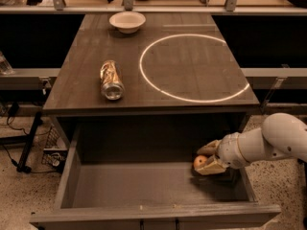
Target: Place orange into top drawer
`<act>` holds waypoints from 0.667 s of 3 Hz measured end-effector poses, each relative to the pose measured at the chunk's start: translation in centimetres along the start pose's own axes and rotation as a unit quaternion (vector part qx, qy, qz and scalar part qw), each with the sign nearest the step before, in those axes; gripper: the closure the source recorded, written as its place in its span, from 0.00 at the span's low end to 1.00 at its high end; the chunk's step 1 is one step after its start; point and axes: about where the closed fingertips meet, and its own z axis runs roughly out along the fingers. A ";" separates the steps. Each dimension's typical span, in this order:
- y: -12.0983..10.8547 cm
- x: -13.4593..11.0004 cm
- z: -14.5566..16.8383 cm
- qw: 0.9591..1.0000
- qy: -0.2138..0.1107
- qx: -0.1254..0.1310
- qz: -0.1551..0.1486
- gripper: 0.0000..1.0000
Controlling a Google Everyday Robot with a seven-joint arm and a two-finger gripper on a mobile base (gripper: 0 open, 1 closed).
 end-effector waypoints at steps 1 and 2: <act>0.2 -0.6 0.3 1.000 -0.007 -0.004 -0.001 0.20; 0.3 -1.0 0.2 1.000 -0.011 -0.006 -0.002 0.00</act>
Offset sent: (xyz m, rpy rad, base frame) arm 0.0013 0.0095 0.0087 0.0289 -0.0067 0.0099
